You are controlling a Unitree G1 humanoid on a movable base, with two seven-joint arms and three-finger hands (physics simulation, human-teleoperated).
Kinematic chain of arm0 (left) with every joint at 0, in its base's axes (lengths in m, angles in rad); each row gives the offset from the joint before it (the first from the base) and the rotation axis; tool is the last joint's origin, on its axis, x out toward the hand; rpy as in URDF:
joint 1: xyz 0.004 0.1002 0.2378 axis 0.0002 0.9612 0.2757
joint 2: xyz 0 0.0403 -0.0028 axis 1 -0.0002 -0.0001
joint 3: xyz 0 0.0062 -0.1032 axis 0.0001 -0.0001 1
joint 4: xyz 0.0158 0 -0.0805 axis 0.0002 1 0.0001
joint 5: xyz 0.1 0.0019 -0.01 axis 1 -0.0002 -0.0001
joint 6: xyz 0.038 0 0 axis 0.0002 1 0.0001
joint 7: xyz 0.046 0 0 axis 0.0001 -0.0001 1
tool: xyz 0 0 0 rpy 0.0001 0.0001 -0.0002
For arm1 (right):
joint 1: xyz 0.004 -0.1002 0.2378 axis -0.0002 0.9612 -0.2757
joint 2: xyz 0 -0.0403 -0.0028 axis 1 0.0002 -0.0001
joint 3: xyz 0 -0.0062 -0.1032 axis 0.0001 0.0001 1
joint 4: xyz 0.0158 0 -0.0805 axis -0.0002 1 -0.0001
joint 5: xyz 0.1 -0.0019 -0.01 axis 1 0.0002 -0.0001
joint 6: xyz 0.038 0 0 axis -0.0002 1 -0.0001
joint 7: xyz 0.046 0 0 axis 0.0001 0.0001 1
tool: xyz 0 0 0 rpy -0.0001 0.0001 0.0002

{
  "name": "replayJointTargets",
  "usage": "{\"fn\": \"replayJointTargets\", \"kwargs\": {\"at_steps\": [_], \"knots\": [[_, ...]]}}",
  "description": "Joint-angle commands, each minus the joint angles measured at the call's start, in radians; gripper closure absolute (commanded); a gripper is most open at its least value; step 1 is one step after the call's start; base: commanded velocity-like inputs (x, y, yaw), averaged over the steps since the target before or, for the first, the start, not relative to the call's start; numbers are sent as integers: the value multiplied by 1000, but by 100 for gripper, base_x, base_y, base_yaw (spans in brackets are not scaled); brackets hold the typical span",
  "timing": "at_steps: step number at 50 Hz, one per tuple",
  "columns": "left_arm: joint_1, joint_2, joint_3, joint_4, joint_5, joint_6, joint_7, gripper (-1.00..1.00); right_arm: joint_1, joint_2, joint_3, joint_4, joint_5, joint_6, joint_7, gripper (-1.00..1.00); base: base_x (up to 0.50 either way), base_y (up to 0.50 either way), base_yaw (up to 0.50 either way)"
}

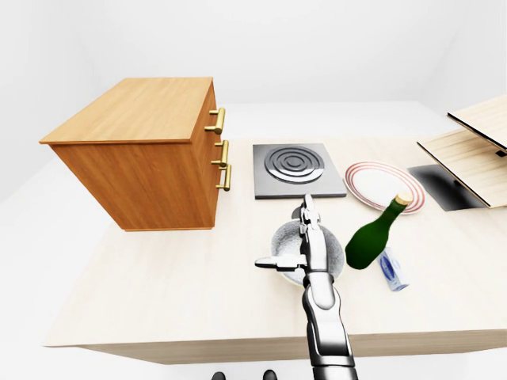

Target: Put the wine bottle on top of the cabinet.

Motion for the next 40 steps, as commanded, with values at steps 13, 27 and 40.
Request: {"fn": "replayJointTargets", "kwargs": {"at_steps": [13, 27, 40], "knots": [[3, -2, 4, -1, -5, 0, -1, -100, 6, -2, 2, -4, -5, -7, 1, -100, 0, 0, 0], [7, -6, 10, 3, -5, 0, -8, -100, 5, 1, -3, -3, 7, -9, 1, -100, 4, 21, 0], [6, -11, -1, 3, 3, 0, -8, -100, 8, 0, -2, -7, 12, -18, 5, -100, 4, 0, 0]]}}
